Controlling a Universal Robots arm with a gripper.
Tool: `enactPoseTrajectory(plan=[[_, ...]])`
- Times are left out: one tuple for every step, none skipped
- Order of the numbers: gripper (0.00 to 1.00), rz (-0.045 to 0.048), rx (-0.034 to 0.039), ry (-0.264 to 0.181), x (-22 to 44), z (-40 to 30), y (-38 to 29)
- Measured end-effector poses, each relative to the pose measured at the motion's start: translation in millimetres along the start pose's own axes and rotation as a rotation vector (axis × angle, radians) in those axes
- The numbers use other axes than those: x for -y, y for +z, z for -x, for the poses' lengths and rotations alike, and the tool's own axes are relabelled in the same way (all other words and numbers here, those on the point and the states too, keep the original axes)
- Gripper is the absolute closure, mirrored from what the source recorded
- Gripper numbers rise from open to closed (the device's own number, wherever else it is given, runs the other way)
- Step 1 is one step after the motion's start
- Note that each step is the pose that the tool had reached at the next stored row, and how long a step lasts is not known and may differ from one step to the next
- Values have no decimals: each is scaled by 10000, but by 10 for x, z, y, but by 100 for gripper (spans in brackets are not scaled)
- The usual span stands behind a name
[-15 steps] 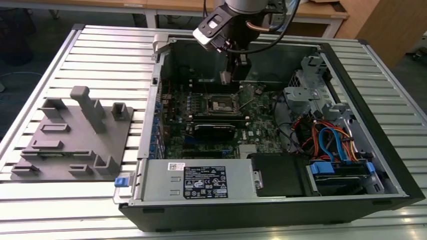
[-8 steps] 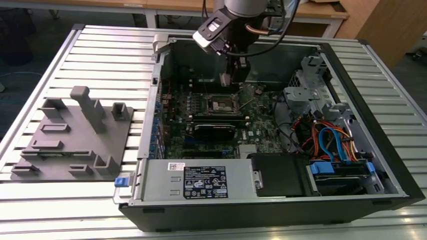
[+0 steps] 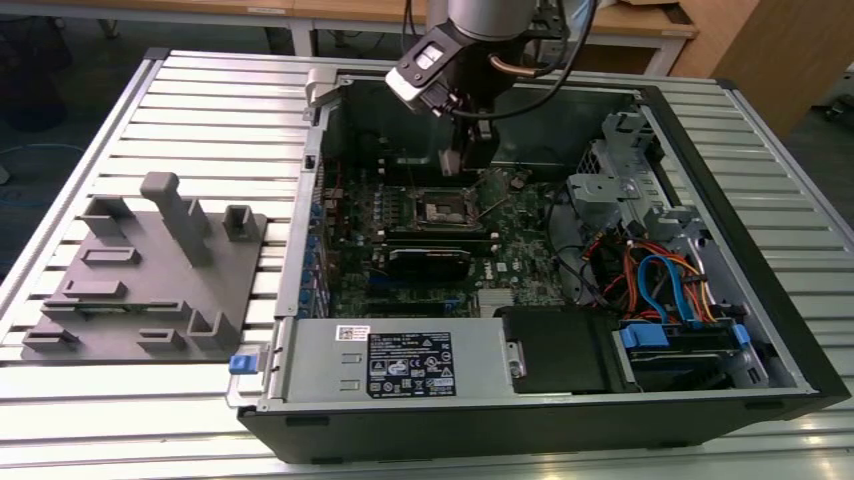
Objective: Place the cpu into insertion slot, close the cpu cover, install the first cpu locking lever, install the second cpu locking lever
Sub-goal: 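Place the cpu into insertion slot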
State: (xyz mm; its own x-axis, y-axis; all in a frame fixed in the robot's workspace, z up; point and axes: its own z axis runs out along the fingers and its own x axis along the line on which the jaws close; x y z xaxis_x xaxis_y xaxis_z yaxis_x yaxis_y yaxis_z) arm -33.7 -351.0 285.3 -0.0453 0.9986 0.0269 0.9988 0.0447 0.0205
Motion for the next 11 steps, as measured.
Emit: enactPoseTrajectory(plan=[[46,1,2,9,0,0,11],[46,3,2,21,1,-1,24],[46,4,2,38,1,-3,38],[46,5,2,50,1,-5,54],[46,6,1,56,1,-6,71],[46,6,2,61,2,-8,88],[46,6,2,64,2,-10,105],[46,6,2,67,2,-11,122],[46,6,3,72,2,-13,137],[46,7,2,78,2,-14,151],[46,7,3,85,2,-14,165]])
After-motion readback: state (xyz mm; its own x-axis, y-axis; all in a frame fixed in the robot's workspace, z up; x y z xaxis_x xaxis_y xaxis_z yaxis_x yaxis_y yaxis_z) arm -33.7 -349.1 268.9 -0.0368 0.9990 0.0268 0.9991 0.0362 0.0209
